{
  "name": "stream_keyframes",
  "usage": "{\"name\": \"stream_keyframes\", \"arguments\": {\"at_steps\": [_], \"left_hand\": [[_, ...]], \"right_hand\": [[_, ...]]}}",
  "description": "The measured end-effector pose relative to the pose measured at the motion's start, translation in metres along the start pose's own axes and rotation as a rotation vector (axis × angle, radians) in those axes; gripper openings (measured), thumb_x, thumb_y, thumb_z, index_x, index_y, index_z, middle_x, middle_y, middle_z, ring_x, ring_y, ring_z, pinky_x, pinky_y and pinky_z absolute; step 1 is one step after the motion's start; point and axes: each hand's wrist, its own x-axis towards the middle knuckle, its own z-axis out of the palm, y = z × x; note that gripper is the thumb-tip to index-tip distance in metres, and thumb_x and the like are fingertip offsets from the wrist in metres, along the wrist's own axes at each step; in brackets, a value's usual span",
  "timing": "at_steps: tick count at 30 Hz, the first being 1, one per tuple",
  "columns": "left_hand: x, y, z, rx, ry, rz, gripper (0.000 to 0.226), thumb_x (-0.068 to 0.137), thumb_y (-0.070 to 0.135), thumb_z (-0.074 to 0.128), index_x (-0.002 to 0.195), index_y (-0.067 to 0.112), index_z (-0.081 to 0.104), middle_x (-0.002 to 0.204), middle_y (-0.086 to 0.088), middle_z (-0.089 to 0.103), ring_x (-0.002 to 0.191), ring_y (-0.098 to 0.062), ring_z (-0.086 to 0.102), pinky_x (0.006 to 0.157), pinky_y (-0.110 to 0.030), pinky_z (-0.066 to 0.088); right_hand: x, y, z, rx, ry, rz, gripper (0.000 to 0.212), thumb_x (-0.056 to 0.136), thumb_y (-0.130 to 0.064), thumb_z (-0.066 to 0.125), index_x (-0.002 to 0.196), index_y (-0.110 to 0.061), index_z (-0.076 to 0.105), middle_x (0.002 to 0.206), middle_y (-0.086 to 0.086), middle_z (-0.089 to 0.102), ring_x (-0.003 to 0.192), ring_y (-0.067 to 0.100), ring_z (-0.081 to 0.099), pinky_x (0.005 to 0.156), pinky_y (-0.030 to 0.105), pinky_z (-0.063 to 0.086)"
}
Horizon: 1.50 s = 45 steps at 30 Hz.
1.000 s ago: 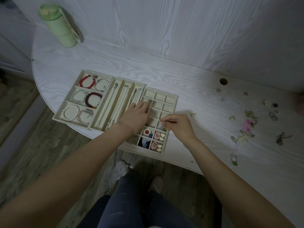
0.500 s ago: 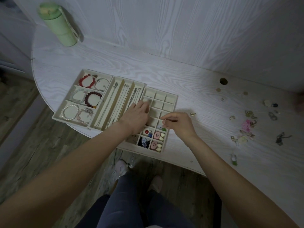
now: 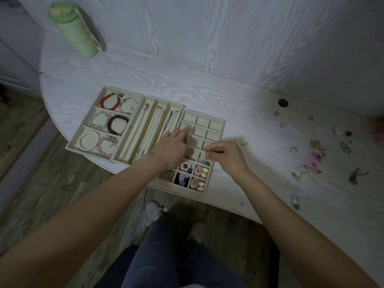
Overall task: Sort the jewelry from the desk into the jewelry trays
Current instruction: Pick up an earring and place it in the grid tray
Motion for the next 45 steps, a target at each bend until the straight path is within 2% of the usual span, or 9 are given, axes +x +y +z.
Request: {"name": "stream_keyframes", "arguments": {"at_steps": [7,13,18,22,25,28,33,39,45], "left_hand": [[-0.003,-0.001,0.0,-0.059,-0.004,-0.008,0.034,0.09,0.028,0.05,0.121,0.02,0.061,0.129,-0.006,0.035,0.121,-0.024,0.029,0.101,-0.037,0.029],[-0.008,-0.007,0.003,-0.091,0.026,-0.034,0.03,0.088,0.03,0.055,0.116,0.025,0.064,0.127,-0.003,0.037,0.118,-0.021,0.031,0.101,-0.035,0.031],[-0.016,-0.01,-0.001,-0.144,0.032,-0.057,0.034,0.086,0.023,0.056,0.119,0.018,0.063,0.132,-0.005,0.036,0.121,-0.022,0.031,0.103,-0.035,0.03],[-0.017,-0.012,-0.005,-0.165,0.013,-0.064,0.037,0.087,0.023,0.055,0.123,0.022,0.061,0.134,-0.006,0.035,0.123,-0.022,0.029,0.105,-0.035,0.028],[-0.017,-0.014,-0.007,-0.171,0.02,-0.061,0.039,0.086,0.018,0.055,0.125,0.02,0.061,0.128,-0.004,0.037,0.122,-0.022,0.03,0.104,-0.035,0.029],[-0.018,-0.016,-0.006,-0.166,0.013,-0.073,0.041,0.086,0.015,0.053,0.126,0.017,0.06,0.128,-0.005,0.037,0.122,-0.022,0.029,0.103,-0.034,0.029],[-0.019,-0.017,-0.009,-0.184,0.008,-0.065,0.051,0.087,0.012,0.051,0.136,0.025,0.05,0.127,-0.005,0.037,0.123,-0.023,0.029,0.101,-0.032,0.028],[-0.016,-0.018,-0.007,-0.133,-0.014,-0.071,0.046,0.085,0.014,0.052,0.13,0.02,0.056,0.127,-0.004,0.036,0.12,-0.022,0.029,0.097,-0.032,0.028],[-0.015,-0.018,-0.007,-0.112,-0.029,-0.079,0.044,0.084,0.014,0.053,0.127,0.016,0.057,0.128,-0.005,0.035,0.12,-0.023,0.029,0.097,-0.032,0.028]], "right_hand": [[0.001,0.002,0.004,-0.024,0.015,0.027,0.017,0.087,-0.006,0.063,0.097,-0.014,0.074,0.092,0.0,0.071,0.089,0.01,0.067,0.091,0.026,0.051],[0.002,0.002,0.01,0.054,-0.022,0.015,0.02,0.089,0.004,0.058,0.103,-0.003,0.071,0.092,0.015,0.071,0.087,0.023,0.07,0.087,0.031,0.056],[0.006,-0.004,0.017,0.061,-0.008,0.009,0.011,0.085,0.0,0.067,0.089,-0.009,0.073,0.082,0.006,0.069,0.07,0.018,0.068,0.081,0.032,0.057],[0.009,-0.008,0.021,-0.085,0.024,-0.031,0.006,0.081,-0.01,0.073,0.078,-0.009,0.069,0.072,0.002,0.068,0.059,0.009,0.063,0.062,0.012,0.052],[0.013,-0.008,0.026,-0.152,0.026,-0.045,0.013,0.081,-0.01,0.074,0.074,-0.012,0.063,0.072,0.003,0.067,0.065,0.012,0.064,0.065,0.016,0.052],[0.016,-0.007,0.029,-0.216,0.015,-0.041,0.019,0.08,-0.009,0.075,0.07,-0.015,0.06,0.075,0.004,0.065,0.067,0.009,0.059,0.059,0.01,0.046],[0.014,-0.008,0.031,-0.187,0.001,-0.049,0.011,0.077,-0.009,0.078,0.076,-0.009,0.067,0.069,0.003,0.065,0.057,0.006,0.061,0.061,0.021,0.054],[0.014,-0.008,0.033,-0.276,-0.055,-0.12,0.009,0.076,-0.007,0.077,0.085,-0.005,0.077,0.076,-0.001,0.067,0.065,-0.005,0.056,0.061,0.001,0.042],[0.017,-0.007,0.033,-0.295,-0.011,-0.088,0.013,0.085,-0.014,0.071,0.093,-0.006,0.076,0.09,0.003,0.072,0.081,0.007,0.062,0.071,0.012,0.042]]}}
